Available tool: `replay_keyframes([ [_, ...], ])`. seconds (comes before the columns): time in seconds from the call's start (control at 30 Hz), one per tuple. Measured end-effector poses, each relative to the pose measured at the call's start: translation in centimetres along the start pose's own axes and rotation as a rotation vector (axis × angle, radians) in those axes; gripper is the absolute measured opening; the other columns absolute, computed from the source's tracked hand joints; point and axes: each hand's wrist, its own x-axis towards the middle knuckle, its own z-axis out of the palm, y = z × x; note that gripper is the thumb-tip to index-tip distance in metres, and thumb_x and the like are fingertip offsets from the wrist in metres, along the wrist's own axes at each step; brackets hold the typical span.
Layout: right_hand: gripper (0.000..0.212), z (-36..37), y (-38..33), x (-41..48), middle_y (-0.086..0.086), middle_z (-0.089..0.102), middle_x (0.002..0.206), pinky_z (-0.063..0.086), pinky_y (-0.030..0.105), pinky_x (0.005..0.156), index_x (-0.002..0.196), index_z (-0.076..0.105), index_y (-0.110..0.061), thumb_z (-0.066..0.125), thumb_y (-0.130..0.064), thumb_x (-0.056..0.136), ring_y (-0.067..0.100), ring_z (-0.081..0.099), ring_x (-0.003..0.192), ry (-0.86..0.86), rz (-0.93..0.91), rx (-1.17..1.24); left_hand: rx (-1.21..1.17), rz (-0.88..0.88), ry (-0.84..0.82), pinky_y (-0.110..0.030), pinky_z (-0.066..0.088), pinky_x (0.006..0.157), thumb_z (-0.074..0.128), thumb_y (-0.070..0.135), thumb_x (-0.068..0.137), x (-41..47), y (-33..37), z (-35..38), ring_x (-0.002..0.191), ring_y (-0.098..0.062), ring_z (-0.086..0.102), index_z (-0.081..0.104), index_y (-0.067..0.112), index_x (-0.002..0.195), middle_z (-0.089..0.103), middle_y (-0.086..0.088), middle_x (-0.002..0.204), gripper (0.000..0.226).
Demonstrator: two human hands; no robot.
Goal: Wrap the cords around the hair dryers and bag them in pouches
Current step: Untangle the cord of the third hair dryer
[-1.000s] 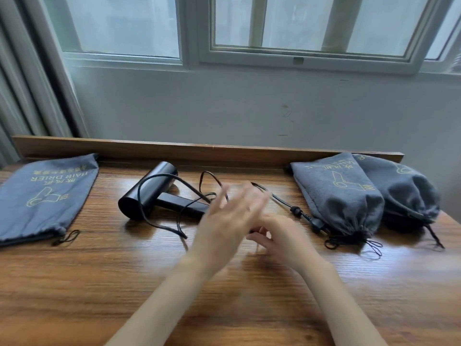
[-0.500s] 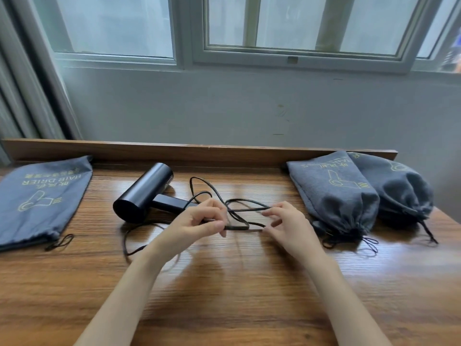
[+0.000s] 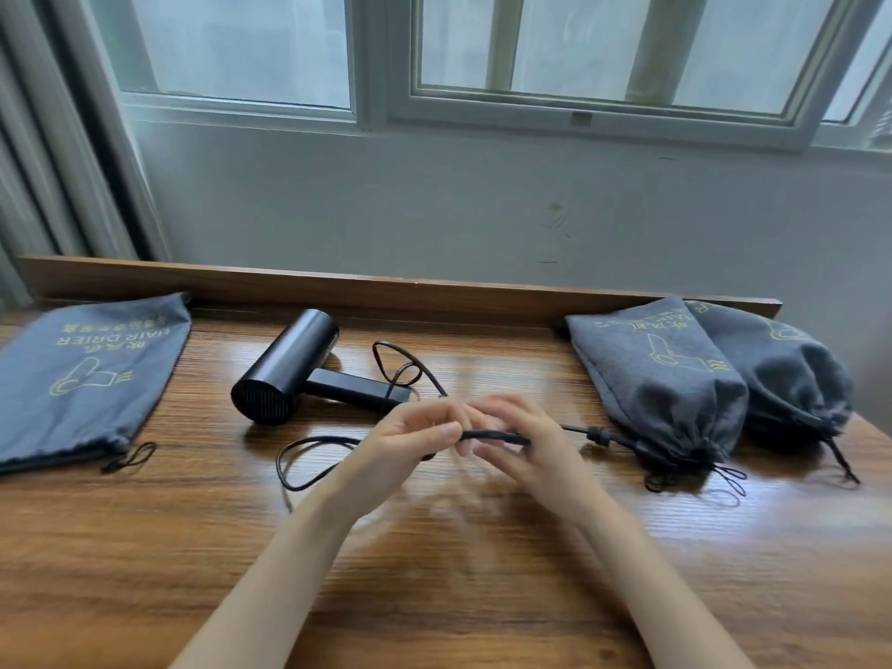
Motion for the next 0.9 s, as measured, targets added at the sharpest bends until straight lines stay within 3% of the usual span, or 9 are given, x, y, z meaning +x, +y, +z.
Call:
replay_keyframes([
  [0.1,0.018,0.8,-0.1,0.0,-0.014,0.060,0.100,0.046,0.018,0.079,0.086,0.065,-0.038,0.057,-0.022,0.088,0.003,0.059,0.091,-0.019,-0.020,0.016,-0.064,0.044,0.027,-0.027,0.043,0.089,0.064,0.034,0.080,0.1,-0.2,-0.1,0.098,-0.018,0.058,0.061,0.018,0.069,0.067,-0.004,0.096,0.020],
  [0.23,0.021,-0.1,1.0,0.2,-0.017,0.056,0.082,0.041,0.017,0.067,0.075,0.057,-0.036,0.058,-0.020,0.090,0.000,0.053,0.073,0.039,0.045,-0.128,-0.496,0.147,0.331,-0.045,0.033,0.104,0.072,0.030,0.072,-0.3,0.6,-1.4,0.092,-0.018,0.062,0.062,0.011,0.074,0.067,-0.003,0.090,0.022],
  [0.33,0.019,-0.2,1.7,-0.1,-0.020,0.052,0.074,0.048,0.037,0.066,0.074,0.052,-0.035,0.065,-0.027,0.085,0.000,0.050,0.064,0.024,0.120,-0.268,-0.858,0.252,0.548,-0.040,0.042,0.098,0.044,0.019,0.091,-0.9,1.3,-2.7,0.085,-0.007,0.062,0.059,0.019,0.071,0.066,0.007,0.086,0.025],
  [0.43,0.018,-0.5,1.8,-0.2,-0.022,0.050,0.073,0.047,0.038,0.069,0.075,0.050,-0.037,0.062,-0.029,0.086,-0.002,0.049,0.064,-0.024,0.146,-0.318,-0.995,0.264,0.802,-0.028,0.050,0.080,0.035,0.019,0.098,-1.2,1.9,-4.6,0.071,-0.006,0.061,0.051,0.018,0.072,0.068,0.003,0.082,0.030],
  [0.53,0.016,-0.7,1.3,-0.1,-0.018,0.052,0.075,0.046,0.035,0.070,0.078,0.056,-0.036,0.056,-0.027,0.090,0.001,0.050,0.066,-0.039,0.112,-0.288,-0.209,0.035,1.154,-0.025,0.048,0.069,0.037,0.021,0.099,-0.7,1.2,-4.6,0.063,-0.006,0.052,0.052,0.015,0.072,0.063,-0.002,0.081,0.031],
  [0.63,0.013,-0.6,0.9,-0.2,-0.020,0.051,0.072,0.040,0.019,0.065,0.086,0.067,-0.028,0.056,-0.031,0.092,0.001,0.048,0.069,-0.051,0.072,-0.362,0.759,0.124,1.233,-0.040,0.043,0.098,0.040,0.008,0.096,0.0,0.2,-3.2,0.102,-0.016,0.053,0.053,0.004,0.115,0.055,-0.008,0.115,0.024],
  [0.7,0.015,-0.6,0.7,-0.3,-0.025,0.048,0.068,0.034,0.010,0.061,0.090,0.069,-0.026,0.056,-0.033,0.091,-0.006,0.047,0.068,-0.048,0.071,-0.381,1.242,0.355,1.060,-0.042,0.025,0.113,0.032,-0.003,0.094,0.6,-0.8,-1.7,0.132,-0.028,0.033,0.038,0.003,0.136,0.038,-0.016,0.141,0.043],
  [0.77,0.015,-0.5,0.3,-0.4,-0.027,0.049,0.067,0.033,0.008,0.061,0.090,0.070,-0.023,0.058,-0.031,0.091,-0.014,0.048,0.069,-0.031,0.047,-0.379,1.560,0.539,0.744,-0.044,0.016,0.114,0.026,-0.004,0.096,1.4,-1.6,0.2,0.136,-0.028,0.028,0.046,0.013,0.133,0.038,-0.012,0.145,0.045],
  [0.9,0.018,-0.3,-0.4,-0.4,0.002,0.071,0.086,0.033,0.022,0.062,0.095,0.070,-0.008,0.059,-0.022,0.090,0.016,0.063,0.079,-0.001,0.029,-0.472,1.616,0.516,0.189,-0.038,0.025,0.112,0.036,-0.001,0.082,1.9,-3.4,2.8,0.117,-0.016,0.056,0.061,0.013,0.117,0.065,-0.002,0.119,0.046],
])
